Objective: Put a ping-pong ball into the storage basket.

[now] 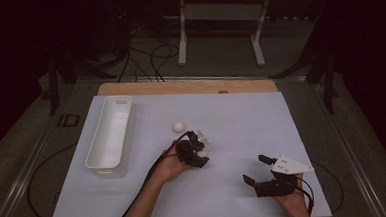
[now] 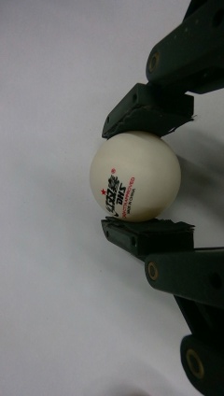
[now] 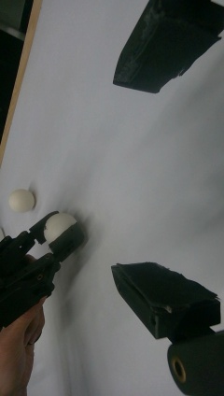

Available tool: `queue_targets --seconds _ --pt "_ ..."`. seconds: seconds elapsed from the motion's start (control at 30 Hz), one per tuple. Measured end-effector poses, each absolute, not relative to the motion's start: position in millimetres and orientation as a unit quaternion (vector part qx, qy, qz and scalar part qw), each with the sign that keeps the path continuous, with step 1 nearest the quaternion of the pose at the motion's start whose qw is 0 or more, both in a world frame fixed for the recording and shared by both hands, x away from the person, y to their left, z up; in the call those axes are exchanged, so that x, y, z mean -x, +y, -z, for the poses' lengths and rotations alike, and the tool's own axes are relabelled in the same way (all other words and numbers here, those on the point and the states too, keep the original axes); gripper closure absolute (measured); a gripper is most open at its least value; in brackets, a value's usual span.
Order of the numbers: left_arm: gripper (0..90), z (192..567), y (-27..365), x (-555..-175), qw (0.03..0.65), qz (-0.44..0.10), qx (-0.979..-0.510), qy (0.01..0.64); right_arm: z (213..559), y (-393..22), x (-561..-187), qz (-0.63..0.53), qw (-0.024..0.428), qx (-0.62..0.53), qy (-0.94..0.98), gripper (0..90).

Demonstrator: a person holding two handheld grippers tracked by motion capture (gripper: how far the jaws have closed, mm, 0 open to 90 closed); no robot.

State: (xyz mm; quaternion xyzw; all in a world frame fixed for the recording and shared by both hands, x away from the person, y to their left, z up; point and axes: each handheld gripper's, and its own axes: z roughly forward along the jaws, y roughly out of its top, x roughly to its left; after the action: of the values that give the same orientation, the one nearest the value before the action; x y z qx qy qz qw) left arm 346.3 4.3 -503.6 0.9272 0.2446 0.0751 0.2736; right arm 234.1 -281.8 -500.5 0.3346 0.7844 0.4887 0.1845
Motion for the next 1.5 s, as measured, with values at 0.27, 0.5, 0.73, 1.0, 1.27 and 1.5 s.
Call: queue_targets --seconds 0.27,0.5,0.73,1.0,1.27,1.5 --pt "51.0 498 7 -346 0.279 -0.079 -0.924 0.249 500 -283 -234 -0.492 0.187 -0.335 0.781 8.2" --pt "51.0 495 8 -345 0.278 -0.080 -0.923 0.255 500 -284 -234 -0.494 0.186 -0.336 0.780 8.2" --pt "51.0 493 8 -345 0.278 -0.082 -0.921 0.260 500 -284 -234 -0.495 0.186 -0.336 0.779 8.2" --pt "50.9 490 7 -345 0.280 -0.082 -0.920 0.263 500 -284 -234 -0.495 0.187 -0.336 0.779 8.2" --pt "51.0 488 9 -346 0.276 -0.087 -0.918 0.271 500 -284 -234 -0.495 0.186 -0.335 0.780 8.2" --pt "51.0 487 10 -347 0.276 -0.086 -0.917 0.274 500 -284 -234 -0.496 0.186 -0.336 0.779 8.2"
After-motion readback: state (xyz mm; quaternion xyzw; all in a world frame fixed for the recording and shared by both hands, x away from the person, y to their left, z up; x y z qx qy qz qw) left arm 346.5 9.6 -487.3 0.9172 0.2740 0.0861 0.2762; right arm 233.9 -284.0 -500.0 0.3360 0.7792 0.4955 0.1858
